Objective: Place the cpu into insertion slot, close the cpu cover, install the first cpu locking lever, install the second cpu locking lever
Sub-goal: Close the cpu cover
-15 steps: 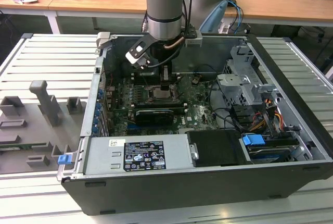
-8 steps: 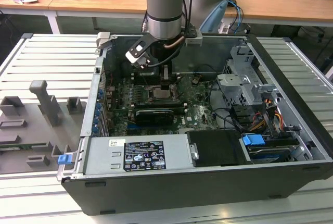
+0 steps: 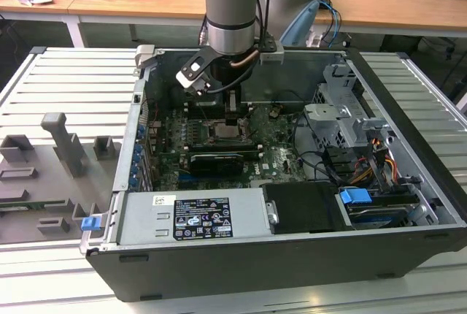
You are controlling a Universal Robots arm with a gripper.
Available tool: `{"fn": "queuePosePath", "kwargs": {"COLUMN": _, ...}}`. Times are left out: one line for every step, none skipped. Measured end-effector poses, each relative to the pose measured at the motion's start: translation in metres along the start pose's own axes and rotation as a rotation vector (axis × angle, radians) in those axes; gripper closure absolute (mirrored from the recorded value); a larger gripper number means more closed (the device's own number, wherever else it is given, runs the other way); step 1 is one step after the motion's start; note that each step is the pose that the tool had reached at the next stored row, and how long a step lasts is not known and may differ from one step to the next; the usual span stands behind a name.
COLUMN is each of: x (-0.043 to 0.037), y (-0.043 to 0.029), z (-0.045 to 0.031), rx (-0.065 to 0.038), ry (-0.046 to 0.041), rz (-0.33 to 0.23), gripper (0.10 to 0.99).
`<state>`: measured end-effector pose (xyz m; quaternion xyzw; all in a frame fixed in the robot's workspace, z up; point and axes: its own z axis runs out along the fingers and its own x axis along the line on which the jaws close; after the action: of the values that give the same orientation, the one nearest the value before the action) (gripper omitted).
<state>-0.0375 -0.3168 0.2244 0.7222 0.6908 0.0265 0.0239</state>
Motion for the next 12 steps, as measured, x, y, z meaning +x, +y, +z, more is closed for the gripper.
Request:
{"fn": "queuePosePath", "kwargs": {"x": 0.0000, "y": 0.0000, "z": -0.0001, "rx": 0.000, "ry": 0.0000, "rz": 0.000, "gripper": 0.980}}
{"fn": "queuePosePath", "kwargs": {"x": 0.0000, "y": 0.0000, "z": -0.0003, "rx": 0.000, "ry": -0.0001, "rz": 0.000, "gripper": 0.980}}
{"fn": "queuePosePath", "kwargs": {"x": 0.0000, "y": 0.0000, "z": -0.0004, "rx": 0.000, "ry": -0.0001, "rz": 0.000, "gripper": 0.980}}
{"fn": "queuePosePath", "kwargs": {"x": 0.0000, "y": 0.0000, "z": -0.0005, "rx": 0.000, "ry": 0.0000, "rz": 0.000, "gripper": 0.980}}
{"fn": "queuePosePath", "kwargs": {"x": 0.0000, "y": 0.0000, "z": -0.0005, "rx": 0.000, "ry": 0.0000, "rz": 0.000, "gripper": 0.980}}
{"fn": "queuePosePath", "kwargs": {"x": 0.0000, "y": 0.0001, "z": -0.0006, "rx": 0.000, "ry": 0.0000, "rz": 0.000, "gripper": 0.980}}
{"fn": "queuePosePath", "kwargs": {"x": 0.0000, "y": 0.0001, "z": -0.0007, "rx": 0.000, "ry": 0.0000, "rz": 0.000, "gripper": 0.980}}
{"fn": "queuePosePath", "kwargs": {"x": 0.0000, "y": 0.0001, "z": -0.0007, "rx": 0.000, "ry": 0.0000, "rz": 0.000, "gripper": 0.980}}
{"fn": "queuePosePath", "kwargs": {"x": 0.0000, "y": 0.0001, "z": -0.0010, "rx": 0.000, "ry": 0.0000, "rz": 0.000, "gripper": 0.980}}
{"fn": "queuePosePath", "kwargs": {"x": 0.0000, "y": 0.0001, "z": -0.0012, "rx": 0.000, "ry": 0.0001, "rz": 0.000, "gripper": 0.980}}
{"fn": "queuePosePath", "kwargs": {"x": 0.0000, "y": 0.0001, "z": -0.0015, "rx": 0.000, "ry": 0.0003, "rz": 0.000, "gripper": 0.980}}
{"fn": "queuePosePath", "kwargs": {"x": 0.0000, "y": 0.0001, "z": -0.0020, "rx": 0.000, "ry": 0.0005, "rz": 0.000, "gripper": 0.980}}
